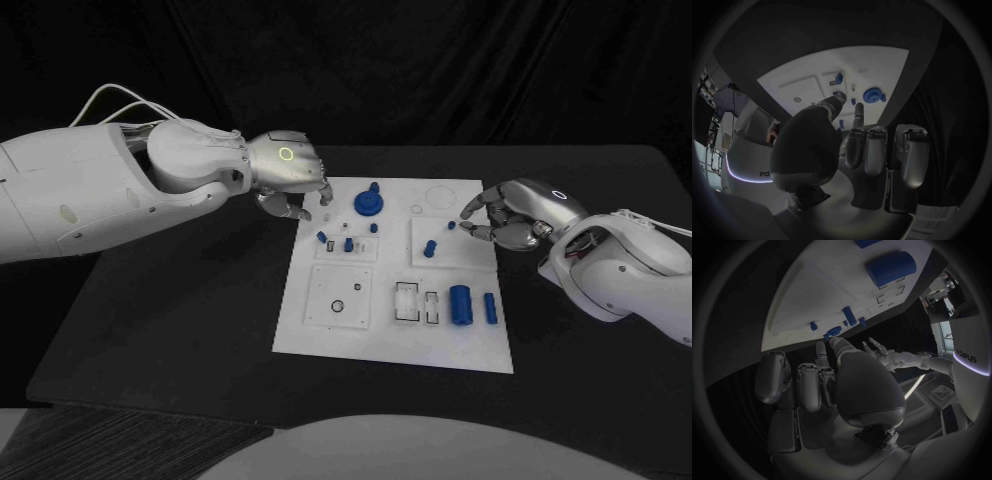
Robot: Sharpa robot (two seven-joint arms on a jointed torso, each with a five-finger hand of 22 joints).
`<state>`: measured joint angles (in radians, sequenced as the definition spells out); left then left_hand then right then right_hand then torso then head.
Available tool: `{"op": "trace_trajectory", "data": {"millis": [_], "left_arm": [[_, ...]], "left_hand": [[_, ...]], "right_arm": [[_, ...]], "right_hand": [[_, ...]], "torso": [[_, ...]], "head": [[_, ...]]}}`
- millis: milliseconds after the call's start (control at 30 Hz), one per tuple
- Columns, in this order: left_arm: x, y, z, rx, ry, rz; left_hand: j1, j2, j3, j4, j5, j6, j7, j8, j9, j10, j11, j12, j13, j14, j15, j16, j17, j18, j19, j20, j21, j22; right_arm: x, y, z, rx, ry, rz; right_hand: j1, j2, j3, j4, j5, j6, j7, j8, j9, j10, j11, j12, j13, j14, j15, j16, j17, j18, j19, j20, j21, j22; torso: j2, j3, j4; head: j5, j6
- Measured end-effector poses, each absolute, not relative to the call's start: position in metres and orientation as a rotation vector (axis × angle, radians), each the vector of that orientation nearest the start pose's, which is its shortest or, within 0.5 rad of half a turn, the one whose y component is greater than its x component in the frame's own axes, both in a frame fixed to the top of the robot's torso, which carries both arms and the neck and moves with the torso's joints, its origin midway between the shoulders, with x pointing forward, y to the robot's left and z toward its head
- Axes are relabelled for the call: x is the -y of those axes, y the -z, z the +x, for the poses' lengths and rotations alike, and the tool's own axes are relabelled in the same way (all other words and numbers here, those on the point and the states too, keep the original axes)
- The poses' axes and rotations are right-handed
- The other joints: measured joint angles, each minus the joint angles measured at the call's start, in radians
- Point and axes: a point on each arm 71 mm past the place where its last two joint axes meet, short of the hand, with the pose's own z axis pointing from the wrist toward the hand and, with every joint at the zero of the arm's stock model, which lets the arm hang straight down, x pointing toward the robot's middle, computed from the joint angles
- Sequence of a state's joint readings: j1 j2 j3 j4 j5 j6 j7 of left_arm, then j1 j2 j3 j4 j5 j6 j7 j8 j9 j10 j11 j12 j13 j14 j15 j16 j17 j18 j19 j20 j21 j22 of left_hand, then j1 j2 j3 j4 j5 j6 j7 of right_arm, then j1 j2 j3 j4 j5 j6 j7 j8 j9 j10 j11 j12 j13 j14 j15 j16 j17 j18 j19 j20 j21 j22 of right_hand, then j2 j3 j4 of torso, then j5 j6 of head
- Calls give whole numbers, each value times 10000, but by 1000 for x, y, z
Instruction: Assemble the parts on the task board
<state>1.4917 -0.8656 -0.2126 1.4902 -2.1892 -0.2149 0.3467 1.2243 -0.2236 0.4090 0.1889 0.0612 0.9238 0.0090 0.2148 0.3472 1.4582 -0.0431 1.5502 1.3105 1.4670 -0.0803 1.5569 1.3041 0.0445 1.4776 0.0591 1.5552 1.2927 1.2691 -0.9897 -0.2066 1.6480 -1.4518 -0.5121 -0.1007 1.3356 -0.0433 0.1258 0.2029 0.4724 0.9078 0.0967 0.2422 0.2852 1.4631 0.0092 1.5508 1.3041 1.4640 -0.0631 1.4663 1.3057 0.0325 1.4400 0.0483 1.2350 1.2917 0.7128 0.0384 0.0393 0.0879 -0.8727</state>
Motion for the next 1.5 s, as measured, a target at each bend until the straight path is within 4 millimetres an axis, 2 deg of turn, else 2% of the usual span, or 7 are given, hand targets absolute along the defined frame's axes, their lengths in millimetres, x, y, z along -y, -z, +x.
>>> {"op": "trace_trajectory", "data": {"millis": [233,400,667,767,1000,1133,1500], "left_arm": [[-191,131,490,-13566,2935,14401],[-187,133,491,-13694,2700,14828],[-178,136,493,-13699,2596,15227],[-174,139,492,-13707,2684,15349],[-168,151,488,-13766,2979,15581],[-168,154,488,-13801,3032,15635],[-169,159,489,-13931,3044,15651]], "left_hand": [[-917,-105,151,157,0,6,3,77,277,0,1,45,0,0,0,0,0,0,-1,0,0,0],[-923,-117,193,200,0,37,35,78,301,0,1,66,0,0,0,0,0,0,-1,-1,0,0],[-925,-115,189,197,0,33,37,77,368,0,4,66,0,0,0,0,0,0,-1,-1,0,0],[-1045,5,189,197,0,33,37,77,435,0,5,66,0,0,1,0,0,0,-1,0,0,0],[-1040,3,190,195,0,-41,108,67,502,14,21,66,0,0,1,0,0,-1,-2,1,0,0],[-878,161,190,192,0,-74,141,57,589,15,23,66,0,0,1,0,0,-1,-28,31,0,0],[-807,229,53,53,0,-151,76,57,696,42,51,66,0,0,2,0,0,-1,-35,35,0,0]], "right_arm": [[240,190,450,-15799,-6079,-1232],[238,190,450,-15791,-6112,-1251],[236,191,451,-15786,-6149,-1277],[236,191,451,-15786,-6145,-1277],[236,191,451,-15783,-6147,-1279],[236,191,451,-15783,-6146,-1279],[236,191,451,-15784,-6146,-1285]], "right_hand": [[0,0,0,0,0,0,0,0,0,0,0,0,0,0,0,0,0,0,0,0,0,0],[0,0,0,0,0,0,0,0,0,0,0,0,0,0,0,0,0,0,0,0,0,0],[-1,0,0,1,0,0,0,0,-1,0,0,0,0,0,0,0,0,0,0,0,0,0],[-1,0,0,1,0,0,0,0,0,0,0,0,0,0,0,0,0,0,0,0,0,0],[-1,0,0,1,0,0,0,0,-1,0,0,0,0,0,0,0,0,0,0,0,0,0],[-1,0,0,1,0,0,0,0,-1,0,0,0,0,0,0,0,0,1,0,0,0,1],[-1,-1,0,2,0,0,0,0,-2,0,0,0,0,0,1,0,0,0,0,0,0,0]], "torso": [[-4,28,-34],[4,23,-40],[11,-5,-5],[11,-5,4],[7,0,7],[6,4,6],[5,3,0]], "head": [[35,0],[97,0],[83,0],[68,0],[74,0],[79,0],[113,0]]}}
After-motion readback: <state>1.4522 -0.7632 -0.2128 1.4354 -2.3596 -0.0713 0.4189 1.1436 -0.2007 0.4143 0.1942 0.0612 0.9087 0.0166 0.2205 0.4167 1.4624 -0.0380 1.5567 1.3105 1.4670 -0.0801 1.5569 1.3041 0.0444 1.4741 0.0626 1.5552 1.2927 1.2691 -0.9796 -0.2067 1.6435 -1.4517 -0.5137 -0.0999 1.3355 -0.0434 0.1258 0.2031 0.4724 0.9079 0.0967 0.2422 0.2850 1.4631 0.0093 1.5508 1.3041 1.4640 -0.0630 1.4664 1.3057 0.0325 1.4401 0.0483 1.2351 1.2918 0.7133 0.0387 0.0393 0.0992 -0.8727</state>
